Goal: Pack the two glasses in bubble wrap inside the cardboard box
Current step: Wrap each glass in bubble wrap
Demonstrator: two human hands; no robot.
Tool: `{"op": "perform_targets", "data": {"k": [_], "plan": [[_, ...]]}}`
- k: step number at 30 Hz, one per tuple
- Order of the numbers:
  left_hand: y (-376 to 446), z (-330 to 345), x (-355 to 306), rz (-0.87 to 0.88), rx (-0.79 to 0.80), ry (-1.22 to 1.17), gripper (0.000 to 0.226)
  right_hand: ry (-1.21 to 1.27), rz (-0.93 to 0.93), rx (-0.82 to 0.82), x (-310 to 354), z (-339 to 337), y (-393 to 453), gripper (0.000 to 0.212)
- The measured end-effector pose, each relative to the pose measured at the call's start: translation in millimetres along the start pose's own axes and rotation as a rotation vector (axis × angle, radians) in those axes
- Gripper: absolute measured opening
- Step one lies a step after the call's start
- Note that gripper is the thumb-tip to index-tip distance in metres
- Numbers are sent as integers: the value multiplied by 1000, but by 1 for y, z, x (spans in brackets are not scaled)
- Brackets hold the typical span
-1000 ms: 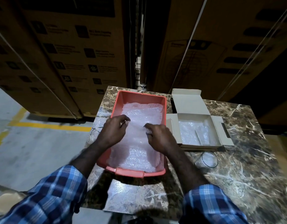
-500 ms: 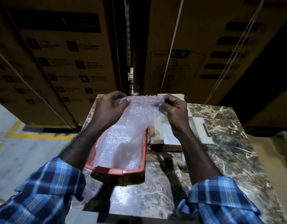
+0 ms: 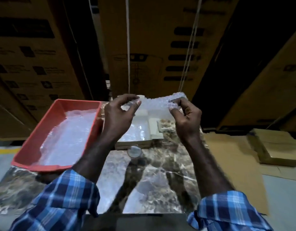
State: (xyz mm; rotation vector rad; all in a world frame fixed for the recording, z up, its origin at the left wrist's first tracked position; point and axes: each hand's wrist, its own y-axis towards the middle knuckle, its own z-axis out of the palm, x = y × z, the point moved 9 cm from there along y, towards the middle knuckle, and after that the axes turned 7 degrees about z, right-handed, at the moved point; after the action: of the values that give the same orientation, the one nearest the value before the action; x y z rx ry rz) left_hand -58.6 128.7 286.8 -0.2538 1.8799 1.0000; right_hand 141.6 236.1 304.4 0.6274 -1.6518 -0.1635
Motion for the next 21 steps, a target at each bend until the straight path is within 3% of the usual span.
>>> {"op": "perform_targets", "data": {"k": [1,7,14,17,21], "plan": [[-8,17,-3,-12,1,-46,10,-31,-5,-20,-8,-16,-5,9],[-80,97,23,-170,153,-57,31,-102,112,-69,-77,-86,-55,24],[-165,142,79,-292,327,56,58,-76,569,-38,-188,-105,-141,9],[-191,150,102,-357,391,106,59,-120,752,35,-227,-100,-176,40],[-217,149,119,-500,437,90,44,-155,797,143,-247,-95,-206,75]]}}
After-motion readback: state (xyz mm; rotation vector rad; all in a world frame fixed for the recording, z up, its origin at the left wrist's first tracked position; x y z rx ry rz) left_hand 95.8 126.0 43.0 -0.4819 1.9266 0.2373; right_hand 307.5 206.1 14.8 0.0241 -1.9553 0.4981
